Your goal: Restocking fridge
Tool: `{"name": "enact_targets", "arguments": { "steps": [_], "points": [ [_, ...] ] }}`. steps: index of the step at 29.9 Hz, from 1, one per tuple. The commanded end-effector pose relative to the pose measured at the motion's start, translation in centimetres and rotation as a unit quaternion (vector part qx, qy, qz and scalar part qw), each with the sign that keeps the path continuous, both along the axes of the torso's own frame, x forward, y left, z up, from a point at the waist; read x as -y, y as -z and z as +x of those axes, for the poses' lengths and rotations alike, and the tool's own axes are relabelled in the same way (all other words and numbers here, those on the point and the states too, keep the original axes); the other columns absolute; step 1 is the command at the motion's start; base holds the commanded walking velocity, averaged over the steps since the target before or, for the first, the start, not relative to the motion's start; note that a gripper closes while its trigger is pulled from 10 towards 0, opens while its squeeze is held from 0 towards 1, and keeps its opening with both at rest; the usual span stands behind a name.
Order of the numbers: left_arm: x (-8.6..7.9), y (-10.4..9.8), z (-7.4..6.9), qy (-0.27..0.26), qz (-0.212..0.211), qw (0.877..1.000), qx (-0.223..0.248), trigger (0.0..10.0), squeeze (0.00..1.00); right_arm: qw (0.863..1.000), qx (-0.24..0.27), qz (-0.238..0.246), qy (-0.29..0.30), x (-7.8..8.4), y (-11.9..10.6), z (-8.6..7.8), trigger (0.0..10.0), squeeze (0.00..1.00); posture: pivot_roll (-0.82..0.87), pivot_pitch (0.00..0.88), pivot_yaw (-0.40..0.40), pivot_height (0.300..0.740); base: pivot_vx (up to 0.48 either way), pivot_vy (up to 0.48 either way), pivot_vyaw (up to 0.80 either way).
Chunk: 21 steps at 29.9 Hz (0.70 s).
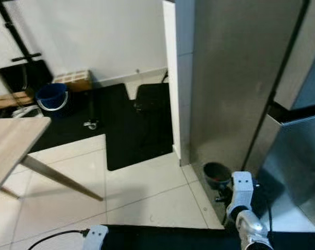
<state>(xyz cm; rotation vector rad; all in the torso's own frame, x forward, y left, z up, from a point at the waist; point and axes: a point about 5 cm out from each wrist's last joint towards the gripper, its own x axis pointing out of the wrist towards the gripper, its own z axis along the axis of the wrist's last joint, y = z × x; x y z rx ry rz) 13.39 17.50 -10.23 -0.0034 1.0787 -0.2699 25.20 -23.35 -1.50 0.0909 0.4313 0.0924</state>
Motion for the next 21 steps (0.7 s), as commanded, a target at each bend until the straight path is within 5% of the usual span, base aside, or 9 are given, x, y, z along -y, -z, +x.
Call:
{"name": "enact_targets", "arguments": {
  "steps": [1,21],
  "points": [
    [-0.68,0.02,-0.17,0.003,0.012,1.000,-0.006,10.0,0.00,1.000,-0.011,0.004,-0.004,-0.54,0.45,-0.27,10.0,0.00,-0.06,0.000,0.116,0.740,0.000,0.000,-0.80],
    [-0.51,-0.17,0.43,0.021,0.033,0.999,0.013,10.0,0.00,1.000,-0.015,-0.001,-0.005,-0.05,0.47,-0.44,10.0,0.00,-0.07,0.000,0.112,0.740,0.000,0.000,-0.80]
  ]
}}
